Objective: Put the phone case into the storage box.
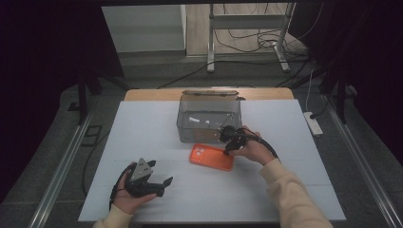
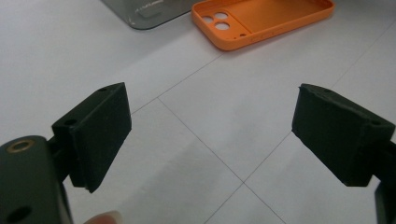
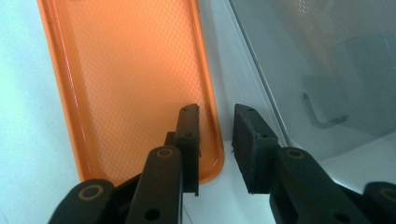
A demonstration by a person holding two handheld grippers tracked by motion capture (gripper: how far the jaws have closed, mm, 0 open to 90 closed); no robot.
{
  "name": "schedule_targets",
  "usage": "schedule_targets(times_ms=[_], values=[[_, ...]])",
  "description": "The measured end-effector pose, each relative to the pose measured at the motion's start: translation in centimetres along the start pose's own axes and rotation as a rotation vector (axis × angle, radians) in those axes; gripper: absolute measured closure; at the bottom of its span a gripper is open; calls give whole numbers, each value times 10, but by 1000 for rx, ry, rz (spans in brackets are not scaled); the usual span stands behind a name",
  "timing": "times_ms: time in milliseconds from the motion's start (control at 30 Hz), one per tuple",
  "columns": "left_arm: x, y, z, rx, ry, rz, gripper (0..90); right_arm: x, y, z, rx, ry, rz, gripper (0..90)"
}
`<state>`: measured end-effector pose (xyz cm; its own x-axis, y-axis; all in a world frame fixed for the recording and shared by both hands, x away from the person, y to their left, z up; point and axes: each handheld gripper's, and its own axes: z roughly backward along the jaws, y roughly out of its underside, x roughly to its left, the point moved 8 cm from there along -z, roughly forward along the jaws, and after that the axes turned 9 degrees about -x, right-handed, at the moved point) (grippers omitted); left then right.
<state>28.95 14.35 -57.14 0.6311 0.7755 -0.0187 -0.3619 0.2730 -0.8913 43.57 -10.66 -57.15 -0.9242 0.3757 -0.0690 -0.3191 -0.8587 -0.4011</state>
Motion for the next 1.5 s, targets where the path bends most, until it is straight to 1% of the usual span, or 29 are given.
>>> schedule_targets(times_ms=[233,267,400,433,600,667,700,767,867,900,933,967,1067,1167,1200,1267,1300,1500], values=[[0,0,0,2,2,-2,121,-1,1,1,7,5,1,716],[0,0,0,3,2,-2,121,0,1,1,10,4,-6,721],[-1,0,0,2,2,-1,121,-1,1,1,13,5,-5,743],[-1,0,0,2,2,-1,121,-1,1,0,8,-4,6,765],[-1,0,-1,3,3,-1,121,-1,0,0,9,-9,12,795],[-1,0,-1,3,3,-1,121,0,1,0,13,-24,10,805],[-1,0,-1,3,3,-1,121,0,1,0,13,-24,10,805],[-1,0,-1,2,3,-2,121,-1,1,0,11,-22,14,835],[-1,0,-1,2,4,-2,121,-1,1,0,10,-24,18,841],[-1,0,-1,2,4,-2,121,-2,1,0,9,-19,33,845],[-1,0,-1,3,4,-2,121,-2,1,0,11,-18,37,848],[-1,0,-1,3,4,-2,121,-2,1,0,11,-7,44,850],[-1,0,-1,2,3,-2,121,-2,1,0,9,-14,60,854],[-1,0,-1,2,3,-2,121,-2,1,0,10,-8,81,858],[-1,0,-1,3,4,-2,121,-1,1,0,11,-12,82,859],[-1,0,-1,3,4,-2,121,-2,1,0,9,-5,88,861],[-1,0,-1,3,4,-2,121,-2,1,0,7,-4,99,863],[-1,0,-1,4,4,-1,122,-1,1,0,8,-4,108,867]])
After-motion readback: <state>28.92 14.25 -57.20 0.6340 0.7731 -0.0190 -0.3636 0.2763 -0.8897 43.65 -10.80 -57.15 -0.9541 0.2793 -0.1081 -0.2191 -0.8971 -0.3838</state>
